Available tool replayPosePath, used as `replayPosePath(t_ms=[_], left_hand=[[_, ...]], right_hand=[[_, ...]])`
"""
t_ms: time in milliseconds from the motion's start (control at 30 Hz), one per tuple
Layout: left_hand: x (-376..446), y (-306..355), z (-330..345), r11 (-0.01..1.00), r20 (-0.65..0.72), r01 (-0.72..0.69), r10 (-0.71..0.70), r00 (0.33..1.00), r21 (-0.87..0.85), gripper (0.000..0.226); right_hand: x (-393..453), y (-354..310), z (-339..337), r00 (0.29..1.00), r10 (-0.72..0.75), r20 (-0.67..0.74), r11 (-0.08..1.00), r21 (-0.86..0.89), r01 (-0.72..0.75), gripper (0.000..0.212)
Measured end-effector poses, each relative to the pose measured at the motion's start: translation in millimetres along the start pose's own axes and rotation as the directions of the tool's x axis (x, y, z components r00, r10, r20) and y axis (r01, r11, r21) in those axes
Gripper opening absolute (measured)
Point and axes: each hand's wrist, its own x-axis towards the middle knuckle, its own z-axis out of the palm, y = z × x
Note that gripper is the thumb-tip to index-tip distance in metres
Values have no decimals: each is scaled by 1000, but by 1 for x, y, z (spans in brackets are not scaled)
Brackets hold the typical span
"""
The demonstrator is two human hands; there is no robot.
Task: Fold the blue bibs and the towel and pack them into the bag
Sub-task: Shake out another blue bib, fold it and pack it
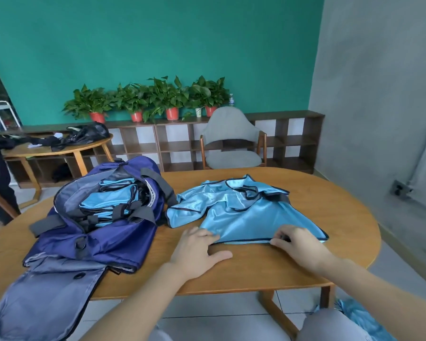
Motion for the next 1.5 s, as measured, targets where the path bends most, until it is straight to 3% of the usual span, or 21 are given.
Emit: replayPosePath(t_ms=[67,167,267,333,433,533,633,833,967,1200,1500], left_hand=[[-1,5,-3,999,11,23,-23,1000,37,69],[-1,6,-8,998,-58,36,-33,998,58,30],[2,4,-17,985,-158,91,-114,981,-144,16],[8,3,-31,950,-221,124,-192,956,-288,10],[24,2,-65,928,-306,106,-223,926,-358,13],[46,1,-112,943,-343,86,-200,918,-321,15],[72,8,-168,959,-392,75,-182,902,-273,15],[104,47,-297,961,-595,8,-179,783,-278,14],[102,65,-379,981,-688,-34,-108,718,-189,16],[78,87,-480,988,-776,-69,-62,627,-135,20],[89,85,-517,993,-792,-66,-40,610,-101,18]], right_hand=[[-5,-5,-3,999,3,-54,1000,1,-3,13],[-8,-13,-13,996,-39,-77,998,-51,35,12],[-8,-13,-27,998,-57,-23,995,-79,55,9],[-9,-5,-35,998,-45,43,979,-195,53,8],[-9,13,-48,999,34,17,951,-307,-28,7],[-1,9,-74,979,136,-153,961,-221,-168,10],[12,-24,-111,924,182,-335,972,-79,-220,8],[36,-102,-204,777,215,-591,958,282,-51,19],[34,-151,-274,717,169,-676,914,380,141,18],[-1,-215,-373,574,-41,-818,958,130,254,11],[2,-238,-418,531,-135,-837,968,2,250,16]])
